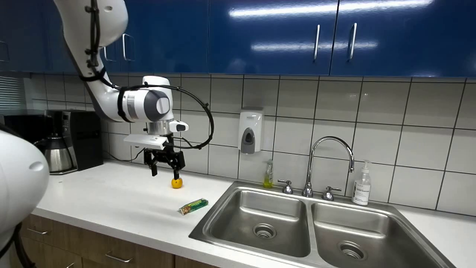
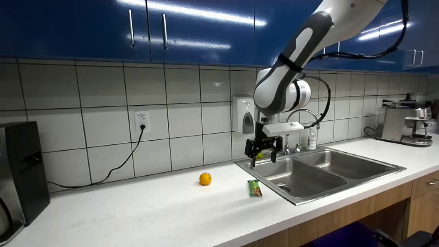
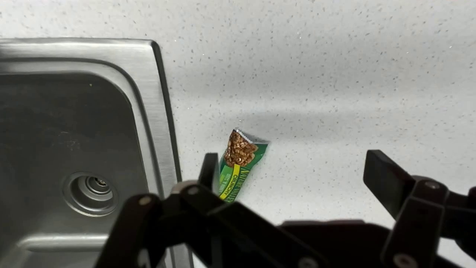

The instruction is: Put the green packet in the sink.

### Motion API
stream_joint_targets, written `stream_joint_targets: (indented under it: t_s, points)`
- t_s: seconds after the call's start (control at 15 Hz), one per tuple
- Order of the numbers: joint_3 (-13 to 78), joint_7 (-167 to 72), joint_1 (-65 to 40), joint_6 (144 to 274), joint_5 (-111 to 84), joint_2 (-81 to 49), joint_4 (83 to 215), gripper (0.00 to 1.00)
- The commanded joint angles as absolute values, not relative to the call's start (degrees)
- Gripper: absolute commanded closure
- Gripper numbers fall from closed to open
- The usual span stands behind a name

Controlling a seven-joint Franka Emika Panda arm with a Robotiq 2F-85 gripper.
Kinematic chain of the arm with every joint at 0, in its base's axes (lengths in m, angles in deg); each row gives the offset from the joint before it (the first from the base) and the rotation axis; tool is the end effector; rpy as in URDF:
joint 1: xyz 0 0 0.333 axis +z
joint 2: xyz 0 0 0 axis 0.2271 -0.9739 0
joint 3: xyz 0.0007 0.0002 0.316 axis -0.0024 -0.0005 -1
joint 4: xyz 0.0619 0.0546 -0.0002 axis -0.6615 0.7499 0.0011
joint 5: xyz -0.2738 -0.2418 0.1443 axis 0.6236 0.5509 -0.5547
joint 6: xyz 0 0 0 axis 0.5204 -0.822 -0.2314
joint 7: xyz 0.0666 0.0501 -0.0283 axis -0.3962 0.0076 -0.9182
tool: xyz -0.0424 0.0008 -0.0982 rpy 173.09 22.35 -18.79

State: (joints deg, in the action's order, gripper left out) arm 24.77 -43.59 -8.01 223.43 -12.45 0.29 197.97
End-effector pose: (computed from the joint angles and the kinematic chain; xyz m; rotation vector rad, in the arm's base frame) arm 0.4813 0.0743 0.3061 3.1169 0.0859 0.2103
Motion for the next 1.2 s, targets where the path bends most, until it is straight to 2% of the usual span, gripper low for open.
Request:
stream_joint_targets:
  t_s: [0.0,0.53,1.13]
  points:
    - [24.77,-38.23,-7.84,224.83,-7.54,-9.25,190.86,0.0]
    - [29.1,-34.33,-4.16,225.49,-6.36,-24.28,178.91,0.0]
    - [33.47,-33.71,-2.42,224.9,-7.09,-32.43,170.33,0.0]
